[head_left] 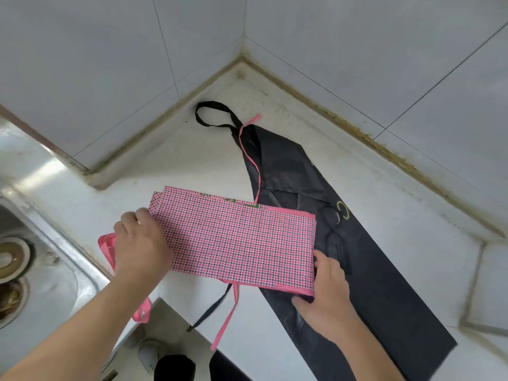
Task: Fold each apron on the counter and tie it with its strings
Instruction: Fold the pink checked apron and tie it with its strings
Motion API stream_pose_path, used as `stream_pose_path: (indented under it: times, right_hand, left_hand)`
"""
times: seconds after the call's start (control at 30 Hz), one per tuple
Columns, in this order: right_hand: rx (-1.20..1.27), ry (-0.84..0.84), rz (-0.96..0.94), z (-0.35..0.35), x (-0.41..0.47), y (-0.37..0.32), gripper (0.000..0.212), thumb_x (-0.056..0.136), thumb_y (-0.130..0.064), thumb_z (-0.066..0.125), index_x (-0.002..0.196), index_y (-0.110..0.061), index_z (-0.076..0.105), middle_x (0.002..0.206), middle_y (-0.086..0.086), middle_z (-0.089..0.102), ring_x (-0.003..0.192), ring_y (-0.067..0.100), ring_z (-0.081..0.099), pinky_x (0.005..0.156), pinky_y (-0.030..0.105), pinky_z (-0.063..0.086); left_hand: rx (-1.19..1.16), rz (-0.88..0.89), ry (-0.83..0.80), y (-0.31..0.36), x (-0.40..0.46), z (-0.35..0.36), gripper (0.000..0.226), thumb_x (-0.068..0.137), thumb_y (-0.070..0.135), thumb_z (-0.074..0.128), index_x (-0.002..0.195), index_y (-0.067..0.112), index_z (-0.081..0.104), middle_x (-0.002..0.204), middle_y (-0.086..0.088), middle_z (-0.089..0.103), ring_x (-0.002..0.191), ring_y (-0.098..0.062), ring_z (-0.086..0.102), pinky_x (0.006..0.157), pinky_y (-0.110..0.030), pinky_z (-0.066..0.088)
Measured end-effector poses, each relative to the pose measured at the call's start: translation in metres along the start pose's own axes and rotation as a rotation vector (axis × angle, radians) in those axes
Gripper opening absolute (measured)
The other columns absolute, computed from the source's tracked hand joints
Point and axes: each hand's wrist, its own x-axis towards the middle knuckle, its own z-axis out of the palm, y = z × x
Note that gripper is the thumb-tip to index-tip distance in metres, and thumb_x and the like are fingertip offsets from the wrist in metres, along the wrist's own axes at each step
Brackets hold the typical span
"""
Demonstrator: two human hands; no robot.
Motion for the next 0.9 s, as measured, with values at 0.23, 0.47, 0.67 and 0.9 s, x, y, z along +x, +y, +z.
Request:
stream_pose_path:
  times: [0.23,0.47,0.67,0.9]
  right_hand:
    - [-0.111,0.2,-0.275,0.006,0.007,-0.063,0.069,0.106,-0.035,0.045,0.163,-0.039,0.007,0.169,-0.011,0.003,0.158,0.015,0.002,0.13,0.041,0.011]
    - [-0.36,0.027,-0.316,0.042,0.029,-0.029,0.064,0.109,-0.055,0.014,0.162,-0.039,-0.017,0.172,-0.012,-0.021,0.157,0.013,-0.023,0.131,0.047,-0.004]
    - [-0.138,0.268,0.211,0.015,0.022,-0.03,0.085,0.089,-0.051,0.072,0.152,-0.013,0.03,0.149,0.007,0.042,0.138,0.027,0.043,0.111,0.04,0.047]
    - [0.143,0.087,0.316,-0.013,0.044,-0.024,0.013,0.097,-0.02,0.067,0.091,-0.02,0.056,0.089,-0.005,0.063,0.081,0.013,0.064,0.062,0.025,0.051]
  left_hand:
    - [-0.063,0.531,-0.156,0.031,-0.016,0.032,0.062,0.1,0.032,0.055,0.159,0.029,0.033,0.169,-0.006,0.021,0.157,-0.034,0.016,0.126,-0.061,0.019]
    - [0.092,0.353,-0.166,-0.027,0.004,0.055,0.079,0.094,0.079,-0.001,0.158,0.04,-0.027,0.169,0.002,-0.032,0.154,-0.022,-0.033,0.127,-0.05,-0.014]
    - [0.11,0.307,-0.12,-0.021,0.001,0.048,0.079,0.101,0.068,0.007,0.166,0.024,-0.008,0.174,-0.011,-0.011,0.159,-0.032,-0.017,0.124,-0.048,-0.022]
    - [-0.111,0.65,-0.094,0.049,-0.027,0.049,0.058,0.093,0.031,0.069,0.147,0.023,0.05,0.147,-0.003,0.042,0.125,-0.026,0.048,0.106,-0.048,0.049]
